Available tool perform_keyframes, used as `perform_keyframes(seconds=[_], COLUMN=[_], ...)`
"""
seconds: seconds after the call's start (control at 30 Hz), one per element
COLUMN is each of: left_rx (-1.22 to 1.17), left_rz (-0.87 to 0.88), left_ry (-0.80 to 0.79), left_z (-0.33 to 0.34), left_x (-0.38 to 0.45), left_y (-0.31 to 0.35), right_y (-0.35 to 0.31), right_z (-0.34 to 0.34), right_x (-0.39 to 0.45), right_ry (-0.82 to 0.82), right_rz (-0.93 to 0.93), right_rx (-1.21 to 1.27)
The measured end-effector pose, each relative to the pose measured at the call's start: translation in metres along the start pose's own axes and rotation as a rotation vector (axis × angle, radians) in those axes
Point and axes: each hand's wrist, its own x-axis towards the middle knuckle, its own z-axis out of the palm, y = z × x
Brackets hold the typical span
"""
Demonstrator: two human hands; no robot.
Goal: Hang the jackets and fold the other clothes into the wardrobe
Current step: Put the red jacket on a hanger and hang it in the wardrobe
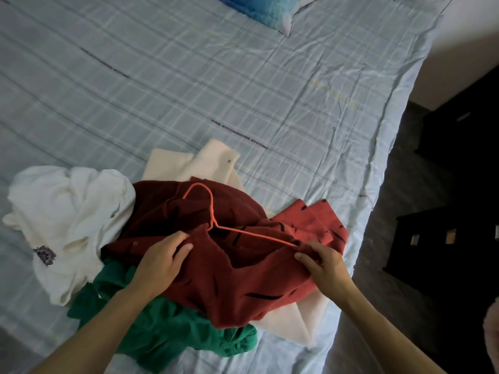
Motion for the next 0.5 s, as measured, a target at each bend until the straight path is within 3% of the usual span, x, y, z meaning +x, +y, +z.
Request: perform_keyframes(seconds=[0.3,0.5], left_rx=[-0.014,0.047], left_rz=[0.182,0.324], left_ry=[0.337,0.477], left_z=[-0.091,-0.146], left_x=[-0.003,0.0], left_y=[0.071,0.128], right_y=[-0.093,-0.148], right_z=[-0.048,-0.085], right_x=[0.013,0.004], right_ry=[0.134,0.282], right_rz=[-0.175,-0.282], right_rx=[0.181,0.347])
